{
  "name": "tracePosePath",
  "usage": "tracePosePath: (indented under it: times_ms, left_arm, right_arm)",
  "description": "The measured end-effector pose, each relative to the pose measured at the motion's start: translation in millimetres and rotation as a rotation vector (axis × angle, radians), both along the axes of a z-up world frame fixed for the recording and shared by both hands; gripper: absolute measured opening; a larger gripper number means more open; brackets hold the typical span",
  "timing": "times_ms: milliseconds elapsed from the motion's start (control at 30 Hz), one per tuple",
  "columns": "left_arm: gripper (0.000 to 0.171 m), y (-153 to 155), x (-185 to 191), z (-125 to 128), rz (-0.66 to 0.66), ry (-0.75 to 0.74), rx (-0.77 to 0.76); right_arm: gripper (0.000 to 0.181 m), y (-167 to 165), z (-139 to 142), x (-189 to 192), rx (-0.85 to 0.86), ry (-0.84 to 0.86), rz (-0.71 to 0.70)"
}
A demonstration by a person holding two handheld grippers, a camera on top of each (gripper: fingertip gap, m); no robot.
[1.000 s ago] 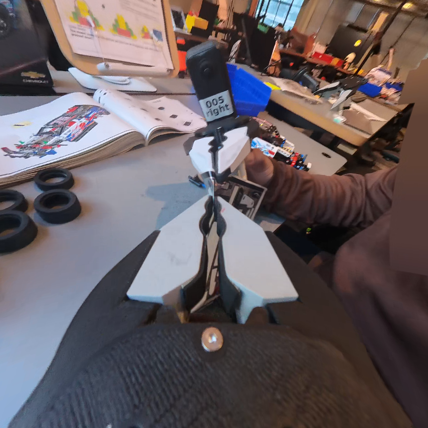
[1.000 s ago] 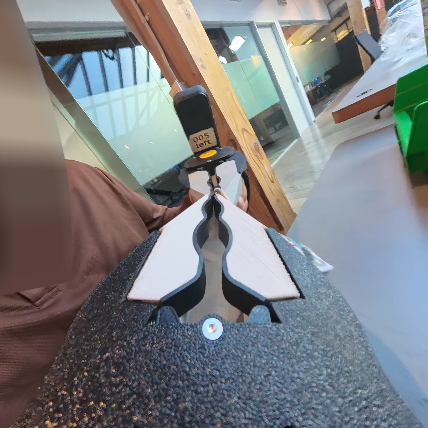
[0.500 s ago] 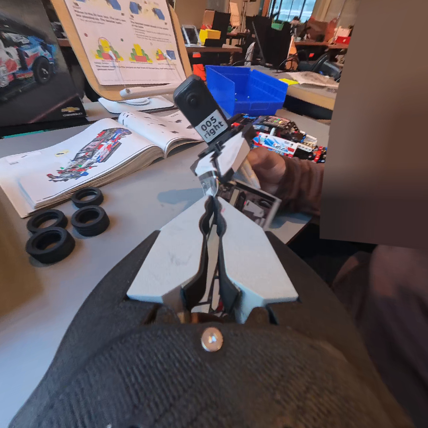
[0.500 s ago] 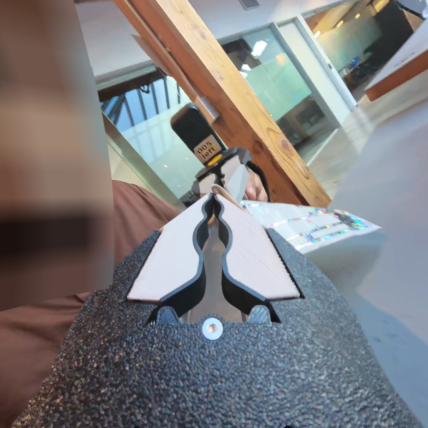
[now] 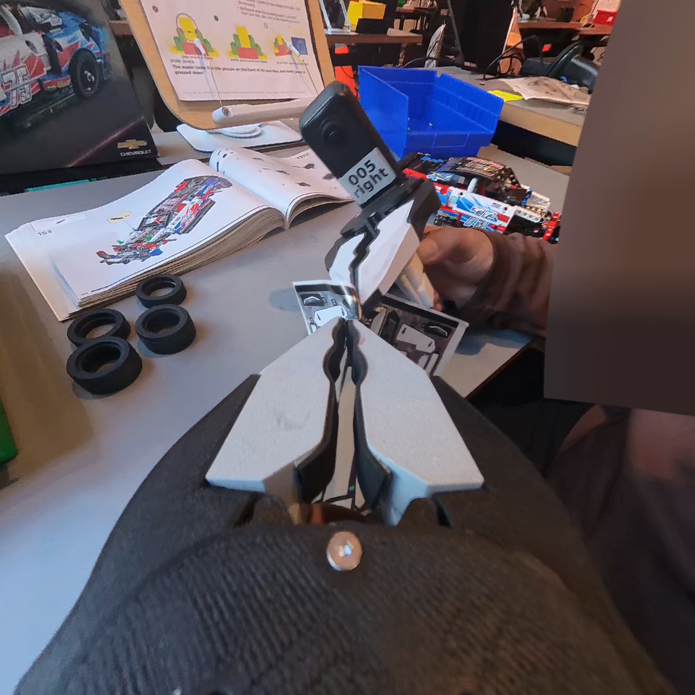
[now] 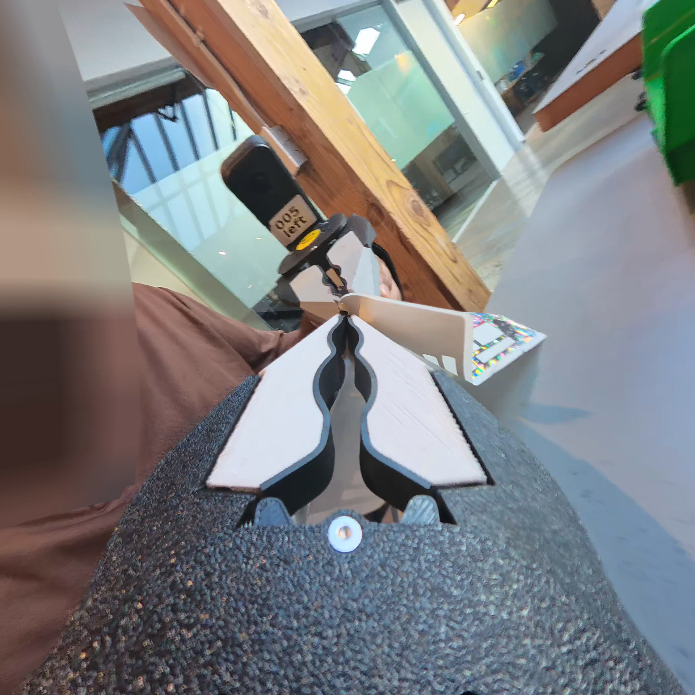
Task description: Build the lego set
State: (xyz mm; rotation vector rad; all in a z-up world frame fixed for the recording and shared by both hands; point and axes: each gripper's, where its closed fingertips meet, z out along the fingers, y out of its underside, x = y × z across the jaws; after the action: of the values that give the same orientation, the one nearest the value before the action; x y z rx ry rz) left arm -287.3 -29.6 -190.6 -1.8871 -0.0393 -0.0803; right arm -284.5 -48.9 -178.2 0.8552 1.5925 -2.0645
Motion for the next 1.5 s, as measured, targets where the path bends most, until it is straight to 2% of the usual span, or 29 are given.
tracePosePath:
  times_ms: [133, 233, 300, 400, 700, 800, 867, 933, 1067, 1167, 1233, 1300, 1400, 1500]
  left_arm:
    - [0.000, -3.1, -5.5, -9.3, 0.006, 0.011, -0.045]
    - [0.000, -5.5, -4.4, -11.2, -0.048, -0.100, -0.026]
    - [0.016, -6.3, -0.6, -10.2, -0.097, -0.187, 0.006]
    - [0.023, -7.3, 4.4, -11.1, -0.148, -0.291, 0.027]
    - [0.019, -7.8, 6.6, -1.5, -0.193, -0.540, 0.113]
    - [0.013, -7.8, 0.2, 2.6, -0.179, -0.640, 0.166]
    - [0.001, -9.0, -6.0, 8.3, -0.164, -0.696, 0.226]
    - [0.000, -10.0, -6.9, 10.5, -0.172, -0.734, 0.245]
    - [0.000, -8.0, -5.2, 5.5, -0.166, -0.703, 0.211]
    - [0.008, -13.3, -17.3, 6.1, -0.122, -0.680, 0.209]
    - [0.013, -18.3, -25.2, 5.7, -0.080, -0.615, 0.186]
    - [0.026, -20.0, -28.4, 1.3, -0.040, -0.529, 0.127]
    - [0.038, -16.0, -21.2, -9.0, -0.021, -0.404, 0.022]
    - [0.027, -11.0, -11.5, -7.2, -0.054, -0.405, 0.028]
  right_arm:
    - [0.000, 0.2, -8.7, -6.2, 0.087, 0.019, -0.061]
    - [0.000, -1.2, -7.9, -6.0, 0.077, 0.016, -0.058]
    - [0.000, -0.2, -9.5, -7.7, 0.073, 0.002, -0.063]
    - [0.000, 0.1, -13.1, -8.9, 0.096, 0.003, -0.072]
    - [0.000, 0.3, -12.0, -9.5, 0.105, 0.020, -0.086]
    - [0.000, 1.0, -10.7, -9.3, 0.110, 0.035, -0.094]
    - [0.000, 0.9, -10.9, -9.2, 0.118, 0.042, -0.097]
    - [0.000, 0.8, -16.1, -11.8, 0.155, 0.042, -0.115]
    - [0.000, 1.1, -16.0, -12.5, 0.146, 0.035, -0.117]
    - [0.000, 3.6, -14.9, -13.6, 0.139, 0.035, -0.126]
    - [0.000, 4.0, -14.9, -13.8, 0.140, 0.036, -0.128]
    - [0.000, 3.4, -14.7, -13.5, 0.139, 0.036, -0.125]
    - [0.000, 1.9, -15.1, -13.1, 0.144, 0.038, -0.123]
    - [0.000, 1.4, -16.1, -13.5, 0.159, 0.044, -0.128]
